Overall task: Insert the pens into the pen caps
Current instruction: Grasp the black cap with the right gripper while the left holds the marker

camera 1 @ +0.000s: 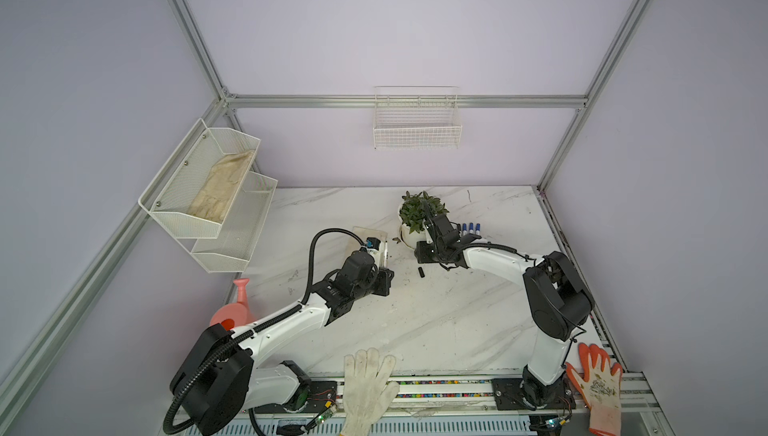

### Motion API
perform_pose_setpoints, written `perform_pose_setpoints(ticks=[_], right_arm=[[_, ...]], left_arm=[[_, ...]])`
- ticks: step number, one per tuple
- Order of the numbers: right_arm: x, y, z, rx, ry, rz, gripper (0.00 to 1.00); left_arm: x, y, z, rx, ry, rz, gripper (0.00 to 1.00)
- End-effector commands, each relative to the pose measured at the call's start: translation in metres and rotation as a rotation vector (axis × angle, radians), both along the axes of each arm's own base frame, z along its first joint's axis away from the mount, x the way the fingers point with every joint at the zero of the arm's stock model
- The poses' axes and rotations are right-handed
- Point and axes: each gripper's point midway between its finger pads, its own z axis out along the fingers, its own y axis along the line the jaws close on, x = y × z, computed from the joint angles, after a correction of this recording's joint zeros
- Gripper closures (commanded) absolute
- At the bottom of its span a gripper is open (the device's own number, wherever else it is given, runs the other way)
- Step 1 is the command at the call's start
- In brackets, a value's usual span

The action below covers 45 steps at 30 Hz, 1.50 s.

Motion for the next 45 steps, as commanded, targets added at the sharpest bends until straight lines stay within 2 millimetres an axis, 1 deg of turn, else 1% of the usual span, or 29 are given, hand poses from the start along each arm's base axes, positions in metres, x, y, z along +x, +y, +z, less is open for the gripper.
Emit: perform_pose_setpoints(ticks=[1,3,4,6,11,13,14,15,17,19,23,27,30,34,37,42,45], right_arm=[[-0.025,-0.010,-0.042,-0.128,0.118,0.026,0.56],[-0.033,-0.007,-0.042,-0.146,0.106,0.049,0.57],[-0.036,-0.005,-0.037,-0.145,0.082,0.055,0.57],[-0.037,-0.004,-0.019,-0.125,0.014,0.052,0.56],[-0.030,-0.010,0.046,-0.034,-0.177,0.006,0.55],[-0.029,-0.012,0.068,-0.003,-0.227,-0.003,0.54],[-0.030,-0.011,0.077,0.013,-0.243,0.000,0.54],[-0.031,-0.011,0.082,0.020,-0.247,0.002,0.54],[-0.034,-0.013,0.085,0.018,-0.246,0.009,0.54],[-0.038,-0.013,0.078,0.003,-0.229,0.033,0.54],[-0.056,-0.006,0.043,0.020,-0.139,0.084,0.55],[-0.065,-0.002,0.009,0.012,-0.073,0.095,0.55],[-0.060,0.001,-0.005,-0.003,-0.064,0.091,0.55],[-0.048,0.004,-0.016,-0.050,-0.072,0.093,0.55],[-0.042,0.002,-0.027,-0.098,-0.069,0.091,0.55],[-0.037,0.000,-0.048,-0.177,-0.041,0.108,0.55],[-0.039,-0.007,-0.060,-0.234,-0.013,0.112,0.58]], left_arm=[[-0.005,0.005,-0.009,0.002,0.010,0.004,1.00],[-0.006,0.005,-0.008,0.000,0.007,0.003,1.00],[-0.006,0.005,-0.007,-0.002,0.001,0.004,1.00],[-0.006,0.007,-0.006,-0.001,-0.011,0.008,1.00],[-0.007,0.008,-0.004,0.010,-0.025,-0.004,1.00],[-0.007,0.007,-0.003,0.010,-0.027,-0.010,1.00],[-0.006,0.006,-0.003,0.009,-0.026,-0.011,1.00],[-0.006,0.006,-0.003,0.009,-0.025,-0.013,1.00],[-0.006,0.004,-0.004,0.009,-0.020,-0.021,1.00],[-0.007,0.003,-0.003,0.004,-0.020,-0.028,1.00],[-0.010,-0.003,0.001,-0.010,-0.028,-0.073,1.00],[-0.018,-0.010,0.005,-0.019,-0.038,-0.146,1.00],[-0.024,-0.014,0.005,-0.019,-0.043,-0.195,1.00],[-0.028,-0.014,0.005,-0.026,-0.036,-0.203,1.00],[-0.030,-0.013,0.004,-0.028,-0.032,-0.202,1.00],[-0.032,-0.013,0.004,-0.030,-0.032,-0.206,1.00],[-0.032,-0.012,0.003,-0.023,-0.032,-0.206,1.00]])
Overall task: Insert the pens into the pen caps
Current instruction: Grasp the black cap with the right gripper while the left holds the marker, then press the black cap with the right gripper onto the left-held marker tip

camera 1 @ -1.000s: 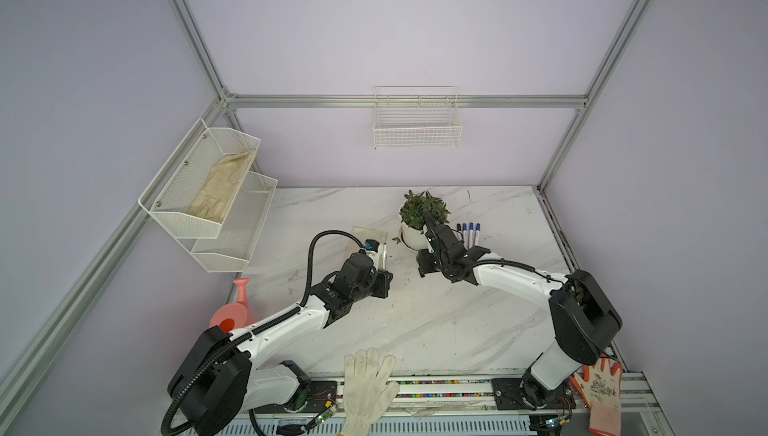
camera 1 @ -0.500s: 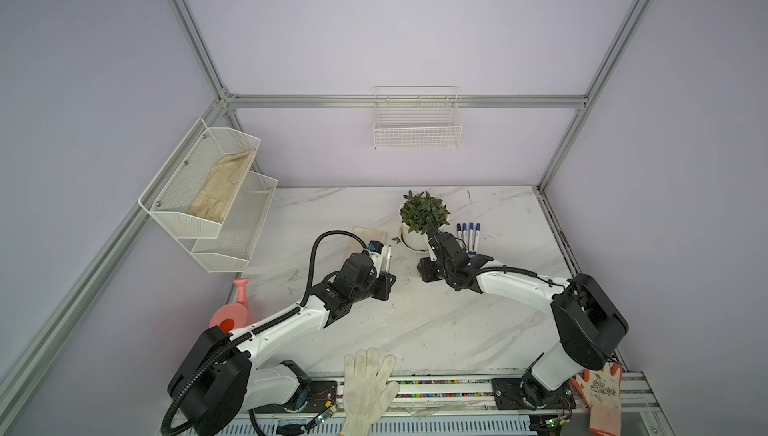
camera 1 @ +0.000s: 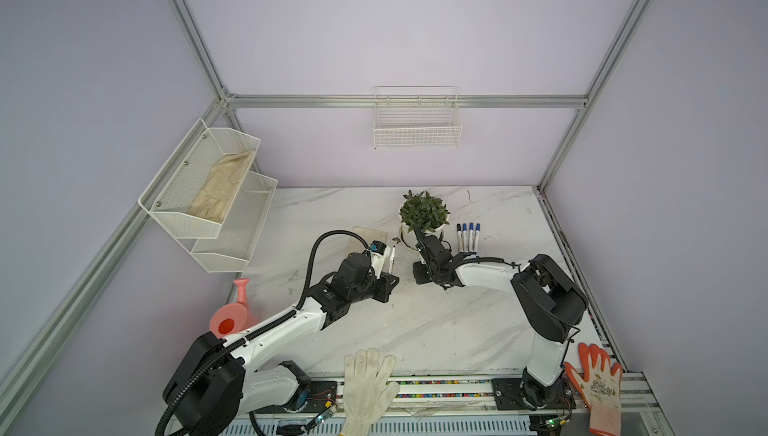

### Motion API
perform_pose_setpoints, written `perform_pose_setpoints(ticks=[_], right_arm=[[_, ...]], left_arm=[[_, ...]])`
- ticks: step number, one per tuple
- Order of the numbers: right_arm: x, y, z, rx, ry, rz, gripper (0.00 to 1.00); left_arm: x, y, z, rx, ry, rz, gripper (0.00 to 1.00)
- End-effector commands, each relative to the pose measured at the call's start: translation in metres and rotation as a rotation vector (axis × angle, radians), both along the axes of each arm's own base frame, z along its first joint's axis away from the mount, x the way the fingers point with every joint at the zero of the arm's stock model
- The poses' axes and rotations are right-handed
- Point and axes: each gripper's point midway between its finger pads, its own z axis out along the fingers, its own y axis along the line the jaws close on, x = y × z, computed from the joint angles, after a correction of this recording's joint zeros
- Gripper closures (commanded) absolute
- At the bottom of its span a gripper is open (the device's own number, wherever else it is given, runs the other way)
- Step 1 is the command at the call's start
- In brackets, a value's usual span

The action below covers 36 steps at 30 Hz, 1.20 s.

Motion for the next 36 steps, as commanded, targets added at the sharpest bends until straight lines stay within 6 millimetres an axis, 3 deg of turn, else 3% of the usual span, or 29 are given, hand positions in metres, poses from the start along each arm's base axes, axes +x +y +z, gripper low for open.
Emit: perform_pose_setpoints(ticks=[1,4,8,11,14,19,24,30,36], right_arm=[[-0.003,-0.011,-0.013,-0.096,0.021,0.008,0.60],[-0.006,-0.015,-0.021,-0.119,0.034,0.007,0.69],[-0.008,-0.015,-0.031,-0.136,0.063,0.015,0.89],[-0.010,-0.008,-0.021,-0.083,0.059,0.018,0.97],[-0.012,0.000,0.015,0.023,0.017,0.018,0.99],[-0.028,0.012,0.115,0.299,-0.112,0.053,1.00],[-0.030,0.010,0.187,0.519,-0.184,0.079,1.00],[-0.032,0.024,0.225,0.741,-0.168,0.177,1.00],[-0.043,0.037,0.226,0.788,-0.122,0.263,1.00]], left_arm=[[-0.010,0.002,-0.008,0.013,-0.009,-0.034,1.00],[-0.010,0.003,-0.009,0.016,-0.006,-0.031,1.00],[-0.012,-0.001,-0.011,0.018,-0.001,-0.051,1.00],[-0.013,-0.003,-0.012,0.020,0.001,-0.063,1.00],[-0.017,-0.008,-0.014,0.030,-0.003,-0.090,1.00],[-0.023,-0.019,-0.014,0.020,-0.011,-0.136,1.00],[-0.029,-0.031,-0.006,-0.009,-0.034,-0.199,1.00],[-0.031,-0.035,-0.002,-0.015,-0.051,-0.216,1.00],[-0.032,-0.040,0.003,-0.026,-0.066,-0.228,1.00]])
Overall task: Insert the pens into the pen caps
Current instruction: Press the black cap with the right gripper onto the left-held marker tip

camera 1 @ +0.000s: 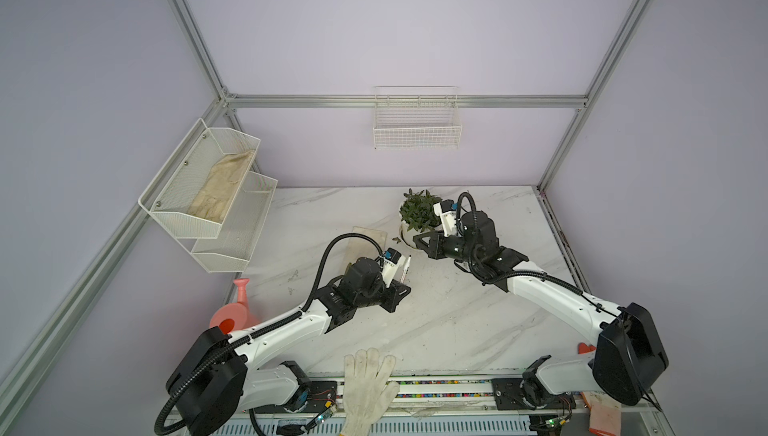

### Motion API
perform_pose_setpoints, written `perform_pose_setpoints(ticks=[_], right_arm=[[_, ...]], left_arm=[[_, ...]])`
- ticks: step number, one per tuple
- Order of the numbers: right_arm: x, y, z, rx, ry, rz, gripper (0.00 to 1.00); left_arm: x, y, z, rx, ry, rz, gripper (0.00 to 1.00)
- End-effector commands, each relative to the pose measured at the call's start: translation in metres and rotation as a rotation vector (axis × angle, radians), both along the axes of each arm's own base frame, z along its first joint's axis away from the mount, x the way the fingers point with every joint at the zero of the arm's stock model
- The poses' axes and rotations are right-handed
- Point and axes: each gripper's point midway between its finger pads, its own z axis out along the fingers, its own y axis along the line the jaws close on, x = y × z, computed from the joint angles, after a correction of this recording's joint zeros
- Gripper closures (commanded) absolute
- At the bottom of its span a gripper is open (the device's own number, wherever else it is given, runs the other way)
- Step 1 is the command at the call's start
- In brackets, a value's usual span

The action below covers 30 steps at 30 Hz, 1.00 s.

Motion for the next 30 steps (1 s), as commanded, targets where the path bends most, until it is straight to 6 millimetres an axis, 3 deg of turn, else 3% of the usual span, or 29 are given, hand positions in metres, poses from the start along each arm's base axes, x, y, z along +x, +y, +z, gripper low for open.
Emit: perform_pose_setpoints(ticks=[1,21,23,30], right_arm=[[-0.012,0.013,0.009,0.067,0.005,0.099,1.00],[-0.034,0.015,0.005,0.081,0.041,0.187,1.00],[-0.038,0.012,0.019,0.097,0.009,0.191,1.00],[-0.039,0.012,0.028,0.112,-0.003,0.199,1.00]], left_arm=[[-0.003,-0.006,0.003,-0.022,-0.031,-0.037,1.00],[0.003,-0.007,0.007,-0.037,-0.049,-0.007,1.00],[0.003,-0.007,0.007,-0.038,-0.047,-0.005,1.00],[0.007,-0.005,0.010,-0.052,-0.061,0.024,1.00]])
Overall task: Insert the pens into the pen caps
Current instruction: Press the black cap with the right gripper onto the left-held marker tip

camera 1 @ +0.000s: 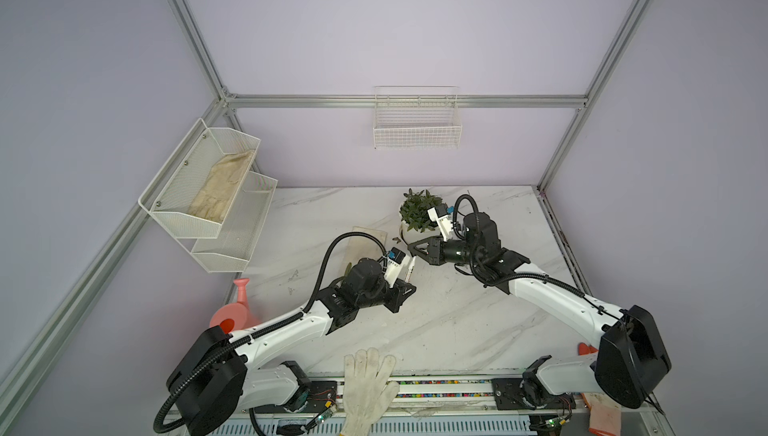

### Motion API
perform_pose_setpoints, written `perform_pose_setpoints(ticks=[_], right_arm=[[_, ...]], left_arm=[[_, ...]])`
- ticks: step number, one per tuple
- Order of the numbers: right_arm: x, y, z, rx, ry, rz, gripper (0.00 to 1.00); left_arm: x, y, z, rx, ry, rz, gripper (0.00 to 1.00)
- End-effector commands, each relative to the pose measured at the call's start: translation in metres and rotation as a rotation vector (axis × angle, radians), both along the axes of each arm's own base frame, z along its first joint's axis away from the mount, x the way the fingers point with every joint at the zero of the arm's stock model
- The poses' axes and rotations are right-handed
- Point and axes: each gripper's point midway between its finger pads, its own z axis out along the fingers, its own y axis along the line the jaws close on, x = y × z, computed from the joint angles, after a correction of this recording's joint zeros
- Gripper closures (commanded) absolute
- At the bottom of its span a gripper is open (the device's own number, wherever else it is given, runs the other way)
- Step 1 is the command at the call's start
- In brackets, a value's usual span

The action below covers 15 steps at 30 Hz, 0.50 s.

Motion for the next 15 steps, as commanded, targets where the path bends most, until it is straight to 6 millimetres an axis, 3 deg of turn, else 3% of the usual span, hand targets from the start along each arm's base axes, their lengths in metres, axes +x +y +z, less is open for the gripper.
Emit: perform_pose_setpoints(ticks=[1,10,15], right_arm=[[-0.009,0.001,0.019,0.045,-0.036,0.039,1.00],[-0.008,-0.006,0.024,0.066,-0.030,0.018,1.00],[-0.010,-0.012,0.030,0.091,-0.020,0.027,1.00]], left_arm=[[0.007,0.006,-0.002,-0.009,-0.016,0.050,1.00],[0.025,0.007,0.018,-0.070,-0.057,0.133,1.00],[0.040,0.000,0.045,-0.159,-0.124,0.161,1.00]])
